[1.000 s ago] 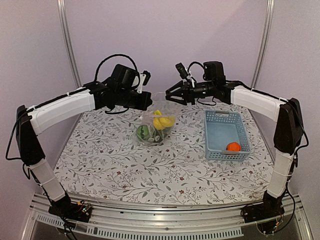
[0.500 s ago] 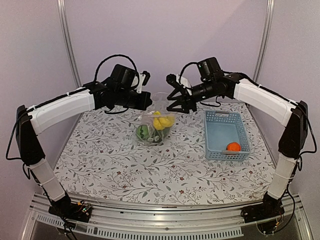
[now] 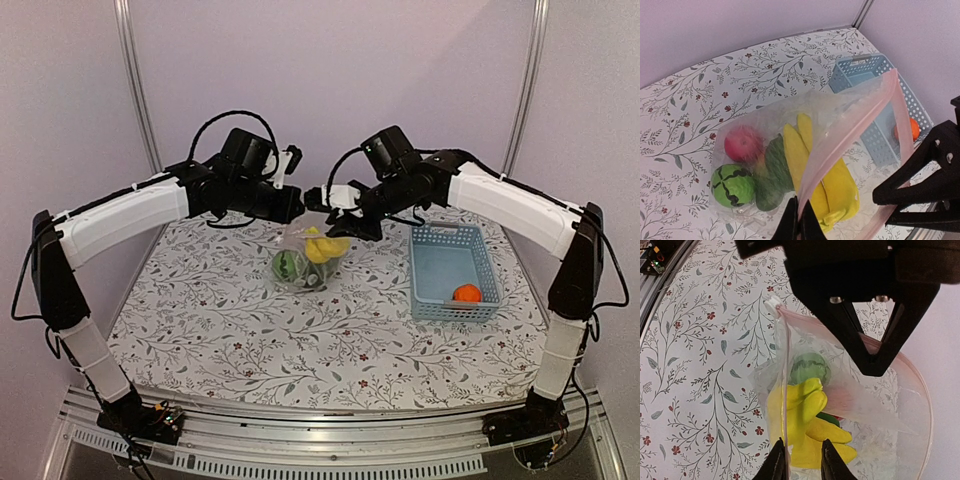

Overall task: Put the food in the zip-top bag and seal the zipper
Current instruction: Adjust the zipper food storage bag at the center of the board.

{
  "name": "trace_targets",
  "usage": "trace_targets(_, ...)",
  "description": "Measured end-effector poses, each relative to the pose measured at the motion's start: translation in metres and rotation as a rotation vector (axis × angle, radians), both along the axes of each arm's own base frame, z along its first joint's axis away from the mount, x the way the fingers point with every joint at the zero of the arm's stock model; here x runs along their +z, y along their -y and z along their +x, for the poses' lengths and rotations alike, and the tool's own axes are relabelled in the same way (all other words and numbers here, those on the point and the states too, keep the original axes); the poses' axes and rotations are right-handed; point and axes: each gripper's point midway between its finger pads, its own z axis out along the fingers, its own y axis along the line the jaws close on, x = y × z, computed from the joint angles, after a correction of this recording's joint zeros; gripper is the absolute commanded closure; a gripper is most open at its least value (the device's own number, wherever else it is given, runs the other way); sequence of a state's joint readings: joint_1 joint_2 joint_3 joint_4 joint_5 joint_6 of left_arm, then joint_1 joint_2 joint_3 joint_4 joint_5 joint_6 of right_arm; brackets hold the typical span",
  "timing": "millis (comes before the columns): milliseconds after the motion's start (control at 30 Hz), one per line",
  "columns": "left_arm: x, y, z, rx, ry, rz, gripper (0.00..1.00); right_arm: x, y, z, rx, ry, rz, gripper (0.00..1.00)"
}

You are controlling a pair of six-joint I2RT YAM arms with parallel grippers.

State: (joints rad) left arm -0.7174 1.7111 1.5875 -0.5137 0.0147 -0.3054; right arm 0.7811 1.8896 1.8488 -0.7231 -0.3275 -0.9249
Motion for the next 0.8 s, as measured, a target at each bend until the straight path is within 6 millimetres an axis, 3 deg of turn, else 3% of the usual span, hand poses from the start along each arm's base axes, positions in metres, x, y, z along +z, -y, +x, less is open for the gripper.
trace_targets(233, -0.005, -0.003, -0.003, -0.004, -0.018, 0.023, 0.96, 0.006, -0.002, 0.002, 0.013, 0.025, -0.032, 0.75)
trace_targets(467, -0.010, -0.004, -0.007, -0.012, -0.038, 0.037, 0.99, -0.017, 0.000, -0.007, 0.033, -0.026, -0.105, 0.70)
trace_targets(533, -0.010, -0.004, -0.007, -0.016, -0.040, 0.036, 1.00, -0.023, 0.002, -0.010, 0.040, -0.042, -0.125, 0.78)
trace_targets(633, -0.011, -0.003, -0.008, -0.024, -0.042, 0.035, 1.00, -0.026, 0.003, -0.013, 0.048, -0.049, -0.139, 0.98)
trace_targets(733, -0.009, -0.003, -0.010, -0.033, -0.050, 0.038, 1.00, -0.023, 0.003, -0.013, 0.041, -0.055, -0.137, 1.00)
trace_targets(800, 0.001, -0.001, -0.010, -0.042, -0.043, 0.034, 1.00, -0.011, -0.001, -0.011, 0.036, -0.045, -0.114, 1.00)
